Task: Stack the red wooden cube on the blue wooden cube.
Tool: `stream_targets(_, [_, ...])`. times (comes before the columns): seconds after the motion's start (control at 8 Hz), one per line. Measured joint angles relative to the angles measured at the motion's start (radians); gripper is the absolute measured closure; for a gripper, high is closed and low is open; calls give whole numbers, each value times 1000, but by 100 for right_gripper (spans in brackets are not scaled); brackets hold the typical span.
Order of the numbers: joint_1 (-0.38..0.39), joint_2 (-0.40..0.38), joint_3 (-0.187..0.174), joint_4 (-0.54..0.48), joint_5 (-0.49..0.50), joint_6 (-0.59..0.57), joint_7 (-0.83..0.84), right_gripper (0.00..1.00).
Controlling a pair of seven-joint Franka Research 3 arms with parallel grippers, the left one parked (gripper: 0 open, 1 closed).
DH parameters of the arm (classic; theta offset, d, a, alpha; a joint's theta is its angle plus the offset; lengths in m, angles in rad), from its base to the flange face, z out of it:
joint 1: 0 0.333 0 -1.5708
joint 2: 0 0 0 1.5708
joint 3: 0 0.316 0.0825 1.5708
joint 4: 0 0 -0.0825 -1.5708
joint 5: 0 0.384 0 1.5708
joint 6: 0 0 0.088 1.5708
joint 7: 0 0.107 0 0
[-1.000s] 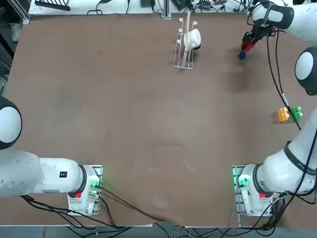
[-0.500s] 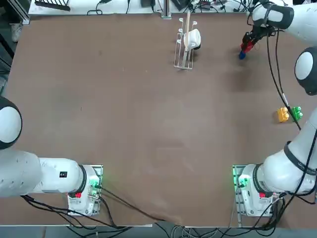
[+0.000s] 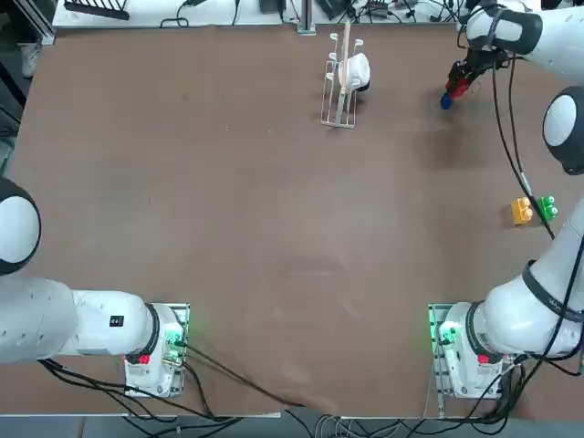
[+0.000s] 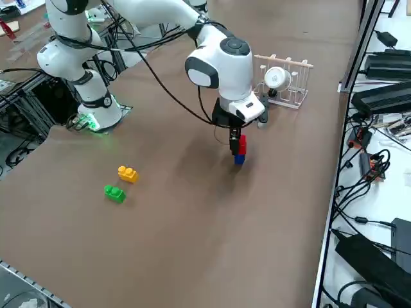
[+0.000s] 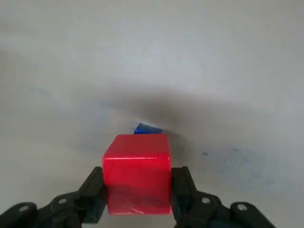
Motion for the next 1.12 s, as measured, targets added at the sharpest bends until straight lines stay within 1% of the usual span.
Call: stream_targets(1.12, [1,8,0,-1,0,0,0,30])
